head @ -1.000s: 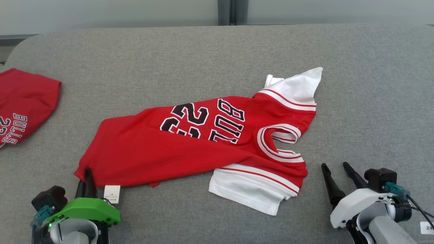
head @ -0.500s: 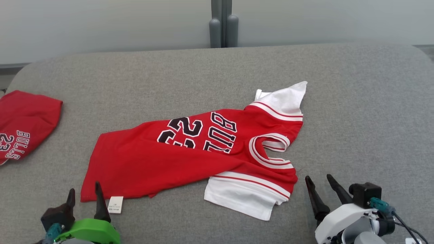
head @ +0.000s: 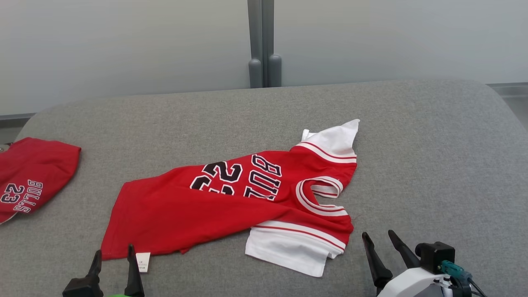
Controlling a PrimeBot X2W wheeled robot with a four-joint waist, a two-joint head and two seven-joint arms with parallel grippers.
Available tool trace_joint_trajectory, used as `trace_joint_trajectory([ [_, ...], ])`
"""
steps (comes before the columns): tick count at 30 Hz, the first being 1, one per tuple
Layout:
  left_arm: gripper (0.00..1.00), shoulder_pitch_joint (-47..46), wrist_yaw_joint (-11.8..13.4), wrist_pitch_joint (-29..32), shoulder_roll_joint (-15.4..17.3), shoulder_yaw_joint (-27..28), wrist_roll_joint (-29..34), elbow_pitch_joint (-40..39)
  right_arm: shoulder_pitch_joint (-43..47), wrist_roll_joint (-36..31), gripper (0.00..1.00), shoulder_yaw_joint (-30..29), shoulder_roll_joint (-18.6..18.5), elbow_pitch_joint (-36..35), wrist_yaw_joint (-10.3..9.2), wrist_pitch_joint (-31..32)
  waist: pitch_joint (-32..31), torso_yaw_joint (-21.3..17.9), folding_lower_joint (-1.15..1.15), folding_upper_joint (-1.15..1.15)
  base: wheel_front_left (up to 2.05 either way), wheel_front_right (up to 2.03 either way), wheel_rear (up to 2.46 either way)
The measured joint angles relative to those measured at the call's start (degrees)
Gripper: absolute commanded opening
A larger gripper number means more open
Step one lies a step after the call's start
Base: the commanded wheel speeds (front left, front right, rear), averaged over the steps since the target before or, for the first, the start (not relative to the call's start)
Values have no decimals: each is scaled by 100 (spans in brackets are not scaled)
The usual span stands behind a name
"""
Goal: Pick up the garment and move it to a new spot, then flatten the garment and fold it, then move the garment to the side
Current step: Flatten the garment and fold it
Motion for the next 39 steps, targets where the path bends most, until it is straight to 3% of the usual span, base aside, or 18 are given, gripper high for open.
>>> trace_joint_trajectory([
  [13,100,19,-51,-1,-2,-358,82,-271,-371,-1,100,-11,47,433,0,1,219,325,0,0,0,0,0],
  [21,100,-115,-90,-1,-1,-620,108,-438,-976,-245,100,-187,38,1538,0,1,472,854,0,0,0,0,0],
  [23,100,-120,-89,-1,2,-625,100,-449,-1101,-243,2,-135,0,1812,1,0,526,967,0,0,0,0,0],
  [24,100,-126,-89,-1,1,-639,97,-460,-1174,-233,0,-124,-37,1907,1,-3,554,1022,0,0,0,0,0],
  [32,100,-253,-45,-1,1,-790,-1,-538,-1907,-646,0,-809,-816,1962,2,1,818,1309,0,0,0,0,0],
  [37,100,-414,-11,-1,1,-1028,-59,-560,-2522,-1035,0,-1170,-1146,2402,2,1,965,1447,0,0,0,0,0],
  [38,100,-429,-11,-1,0,-1068,-60,-553,-2607,-1059,69,-1220,-1148,2518,2,1,986,1473,0,0,0,0,0],
  [39,100,-439,-11,-1,0,-1098,-60,-543,-2679,-1070,100,-1260,-1145,2649,2,1,1002,1498,0,0,0,0,0],
])
